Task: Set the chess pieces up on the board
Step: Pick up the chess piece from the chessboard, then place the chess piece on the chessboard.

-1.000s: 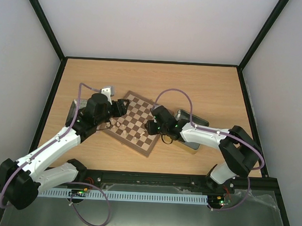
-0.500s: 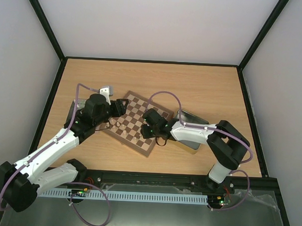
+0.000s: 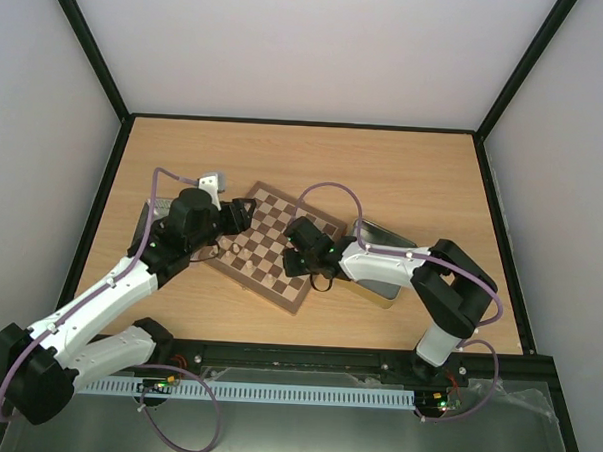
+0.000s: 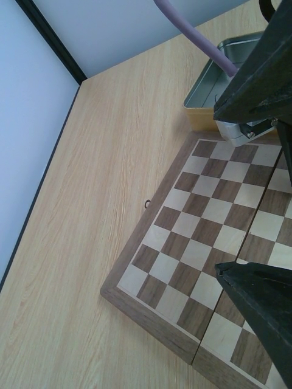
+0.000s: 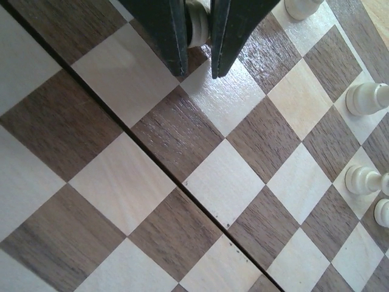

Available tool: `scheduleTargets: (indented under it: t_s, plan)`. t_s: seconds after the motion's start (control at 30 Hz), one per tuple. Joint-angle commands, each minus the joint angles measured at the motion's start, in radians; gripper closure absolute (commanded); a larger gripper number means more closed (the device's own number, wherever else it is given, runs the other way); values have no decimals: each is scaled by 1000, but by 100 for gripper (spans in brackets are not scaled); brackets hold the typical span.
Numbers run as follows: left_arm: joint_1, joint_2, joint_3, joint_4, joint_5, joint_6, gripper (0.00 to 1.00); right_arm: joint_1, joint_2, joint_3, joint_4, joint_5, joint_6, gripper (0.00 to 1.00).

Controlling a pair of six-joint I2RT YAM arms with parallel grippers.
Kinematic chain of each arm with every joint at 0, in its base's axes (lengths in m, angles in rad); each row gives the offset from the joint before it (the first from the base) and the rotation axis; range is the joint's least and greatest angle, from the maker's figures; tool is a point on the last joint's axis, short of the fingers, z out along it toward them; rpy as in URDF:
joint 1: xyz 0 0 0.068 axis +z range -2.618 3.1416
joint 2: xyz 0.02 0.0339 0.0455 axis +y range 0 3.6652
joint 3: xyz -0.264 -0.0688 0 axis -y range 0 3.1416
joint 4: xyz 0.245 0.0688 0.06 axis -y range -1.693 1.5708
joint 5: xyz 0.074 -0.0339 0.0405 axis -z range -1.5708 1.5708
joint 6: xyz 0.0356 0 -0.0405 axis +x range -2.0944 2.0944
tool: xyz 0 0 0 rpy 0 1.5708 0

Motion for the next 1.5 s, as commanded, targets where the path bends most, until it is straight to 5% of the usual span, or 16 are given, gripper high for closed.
scheduleTargets:
  t_s: [0.0, 0.87, 1.47]
  plan:
    - [1, -15, -14, -9, 2, 6, 35, 5, -13, -31, -3, 8, 60, 94]
    - [2, 57, -137, 108, 262, -134, 35, -112, -149, -146, 300, -123, 279, 96]
    - [-9, 121, -262, 476, 504, -334, 48, -152, -248, -169, 538, -317, 486, 96]
